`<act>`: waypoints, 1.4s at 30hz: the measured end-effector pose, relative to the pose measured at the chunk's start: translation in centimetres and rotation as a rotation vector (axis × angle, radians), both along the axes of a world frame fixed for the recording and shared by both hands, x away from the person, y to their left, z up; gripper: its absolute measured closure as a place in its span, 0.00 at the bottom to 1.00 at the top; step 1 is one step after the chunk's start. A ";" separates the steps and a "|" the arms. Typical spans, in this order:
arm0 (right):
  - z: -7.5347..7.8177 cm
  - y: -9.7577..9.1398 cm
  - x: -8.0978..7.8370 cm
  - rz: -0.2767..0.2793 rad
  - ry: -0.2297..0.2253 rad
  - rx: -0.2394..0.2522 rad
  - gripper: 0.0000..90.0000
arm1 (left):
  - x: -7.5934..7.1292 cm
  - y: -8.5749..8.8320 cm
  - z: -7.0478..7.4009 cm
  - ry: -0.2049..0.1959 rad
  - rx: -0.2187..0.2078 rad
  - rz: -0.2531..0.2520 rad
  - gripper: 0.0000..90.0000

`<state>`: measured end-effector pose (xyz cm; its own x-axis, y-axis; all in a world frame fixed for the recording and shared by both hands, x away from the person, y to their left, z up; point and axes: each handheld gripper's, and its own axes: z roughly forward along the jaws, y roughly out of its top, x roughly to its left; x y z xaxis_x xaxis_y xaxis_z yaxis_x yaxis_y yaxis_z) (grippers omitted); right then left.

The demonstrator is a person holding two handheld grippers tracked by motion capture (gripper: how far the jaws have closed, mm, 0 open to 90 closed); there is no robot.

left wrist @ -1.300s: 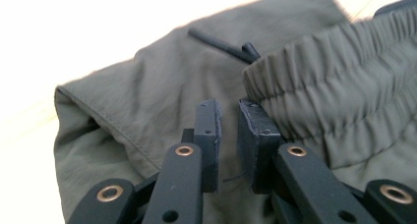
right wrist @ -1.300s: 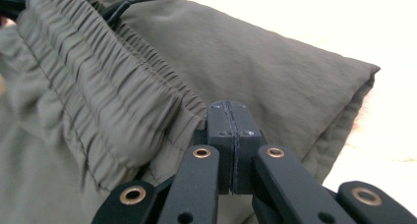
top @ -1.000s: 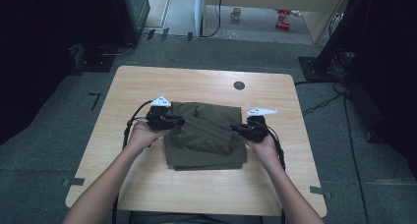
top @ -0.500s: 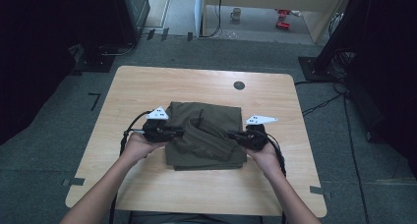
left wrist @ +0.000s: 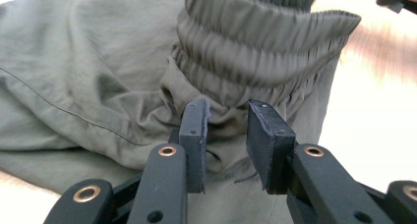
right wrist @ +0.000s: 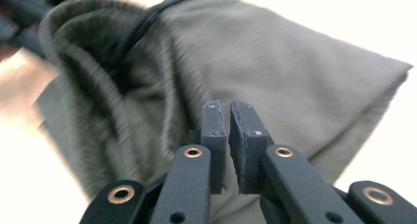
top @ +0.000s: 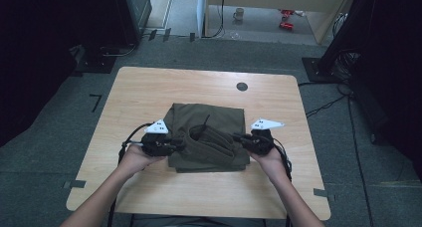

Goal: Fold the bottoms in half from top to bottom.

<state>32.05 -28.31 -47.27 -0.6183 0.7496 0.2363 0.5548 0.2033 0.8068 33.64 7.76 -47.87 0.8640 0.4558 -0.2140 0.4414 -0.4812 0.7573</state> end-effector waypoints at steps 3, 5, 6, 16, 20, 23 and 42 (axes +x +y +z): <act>-0.5 -0.2 1.9 -0.040 0.029 0.001 0.96 | -0.1 -0.4 -0.2 -0.006 0.018 -0.011 0.78; -1.1 0.0 3.0 -0.035 0.054 0.001 0.96 | 0.0 -0.4 -0.3 0.003 0.008 -0.005 0.78; -1.5 0.2 3.5 -0.023 0.071 0.004 0.96 | 0.0 -0.3 -0.3 0.008 0.005 -0.003 0.78; -1.7 2.5 2.6 0.130 0.108 0.023 0.96 | -0.1 1.9 1.3 -0.016 -0.058 0.037 0.72; -1.3 2.8 0.8 0.160 0.087 0.012 0.94 | 0.6 3.1 2.0 -0.024 -0.075 0.116 0.72; -1.4 2.8 -0.6 0.173 0.081 0.005 0.90 | 0.7 2.8 2.1 -0.034 -0.065 0.148 0.68; -3.2 4.4 -4.4 0.243 0.038 -0.150 0.44 | -3.7 -1.9 -1.0 -0.094 0.108 -0.006 0.55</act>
